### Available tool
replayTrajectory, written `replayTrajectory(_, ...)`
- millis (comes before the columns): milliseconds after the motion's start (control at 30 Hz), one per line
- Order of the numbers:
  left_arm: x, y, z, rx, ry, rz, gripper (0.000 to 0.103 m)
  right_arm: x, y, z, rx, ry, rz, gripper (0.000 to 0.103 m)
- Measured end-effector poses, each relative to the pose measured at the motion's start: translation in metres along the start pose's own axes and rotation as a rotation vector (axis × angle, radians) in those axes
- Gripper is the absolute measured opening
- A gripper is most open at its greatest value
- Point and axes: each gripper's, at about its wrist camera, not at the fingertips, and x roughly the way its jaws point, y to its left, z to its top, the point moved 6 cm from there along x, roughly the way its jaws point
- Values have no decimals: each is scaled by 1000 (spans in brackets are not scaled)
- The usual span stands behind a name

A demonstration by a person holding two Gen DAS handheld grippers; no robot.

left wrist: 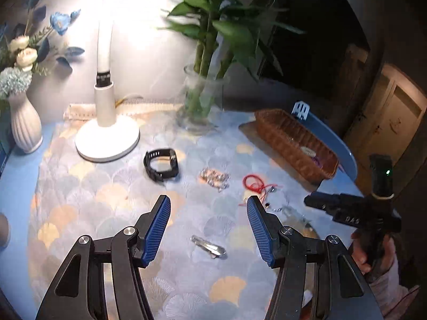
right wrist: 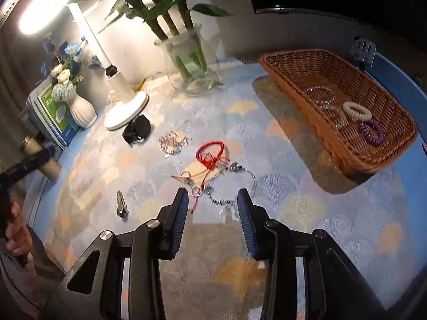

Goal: Organize jewelry
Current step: 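Bring both tools back to the remaining jewelry, then grasp the red string bracelet with the right tool while the left tool grasps the silver hair clip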

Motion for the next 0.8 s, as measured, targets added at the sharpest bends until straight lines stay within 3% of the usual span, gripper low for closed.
replayTrajectory(167, 34, 6, -53, -62, 122, -19, 61, 8, 4, -8, -61, 7, -19, 42)
replayTrajectory(333, 60, -12, -86, -91, 182, -9, 61, 20, 5, 19, -124, 0, -69, 42)
replayTrajectory(467, 82, -22, -89, -81, 199, -2, 61, 45, 5, 53, -156, 48, -27, 42)
replayTrajectory(567, 90, -23, -82, -86, 177, 3, 61, 75, 1, 69, -124, 125, 31, 31)
replayTrajectory(667, 95, -22, -76, -84, 163, 0, 61, 102, -3, 74, -80, 193, 68, 23)
replayTrajectory(800, 98, -24, -74, -54, 142, -1, 61, 124, 2, 69, -106, 229, 39, 22)
